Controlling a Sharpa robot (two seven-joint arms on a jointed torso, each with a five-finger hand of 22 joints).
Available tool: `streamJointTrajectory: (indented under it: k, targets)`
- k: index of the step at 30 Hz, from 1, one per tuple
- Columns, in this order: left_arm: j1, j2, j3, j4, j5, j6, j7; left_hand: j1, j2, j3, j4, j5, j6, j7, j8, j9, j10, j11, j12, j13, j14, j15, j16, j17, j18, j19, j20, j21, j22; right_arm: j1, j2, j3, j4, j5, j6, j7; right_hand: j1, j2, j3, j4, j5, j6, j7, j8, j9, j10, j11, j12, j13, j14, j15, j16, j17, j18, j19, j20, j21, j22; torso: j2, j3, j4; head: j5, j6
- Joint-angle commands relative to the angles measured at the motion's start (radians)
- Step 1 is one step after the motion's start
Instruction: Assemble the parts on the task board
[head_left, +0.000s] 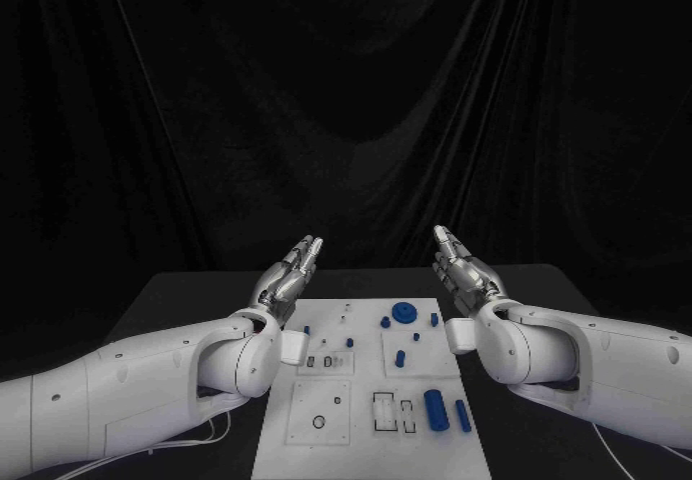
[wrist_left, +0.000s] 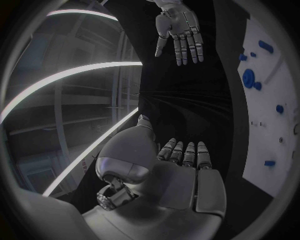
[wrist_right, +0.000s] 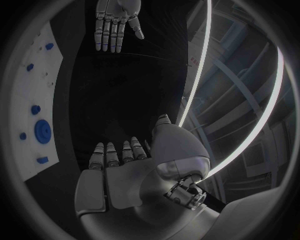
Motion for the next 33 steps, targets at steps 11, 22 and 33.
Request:
streamJointTrajectory:
  k: [11,22,33]
  targets:
    - [0.059,0.015,-0.066,-0.017,0.154,0.414,0.093,0.088,-0.035,-0.029,0.006,0.062,0.020,-0.018,0.008,0.003,0.001,-0.019,-0.006,-0.001,0.001,-0.045,-0.007,-0.001,0.035,0.000,0.201,-0.006,-0.001,0.016,-0.002,-0.011,0.003,0.125,0.124,-0.026,0.041,-0.032,0.018,0.000,0.000,0.029,0.021,0.007,0.004,0.002,0.098,0.027,0.006,0.000,-0.043,-0.004,-0.002,-0.006,0.000,0.044,-0.004,-0.002,0.000,-0.0001,-0.0001,0.000,0.000]
    - [0.061,-0.007,-0.069,-0.057,0.165,0.592,0.085,0.093,-0.024,-0.024,0.007,0.082,0.023,-0.021,0.009,0.004,0.001,-0.024,-0.006,-0.001,0.001,-0.010,-0.007,-0.001,0.035,0.000,0.227,-0.006,-0.001,0.016,-0.023,-0.011,-0.033,0.060,0.268,-0.128,0.126,-0.056,0.055,-0.015,0.064,0.148,0.134,0.040,0.018,0.029,0.192,0.111,0.020,0.074,0.156,0.057,0.022,-0.005,0.136,0.240,0.080,0.044,0.001,-0.0009,0.0029,0.018,-0.057]
    - [0.061,-0.009,-0.069,-0.054,0.165,0.606,0.071,0.105,-0.013,-0.016,0.005,0.096,0.031,-0.019,0.010,0.005,0.001,-0.021,-0.006,-0.001,0.001,0.003,-0.007,-0.001,0.035,0.000,0.219,-0.006,-0.001,0.033,-0.064,-0.011,-0.034,-0.178,0.315,-0.174,0.381,-0.044,0.082,-0.199,0.292,0.368,0.264,0.118,0.042,0.265,0.329,0.387,0.054,0.711,0.240,0.303,0.076,-0.005,0.703,0.322,0.306,0.111,-0.001,-0.0018,-0.0015,0.036,-0.069]
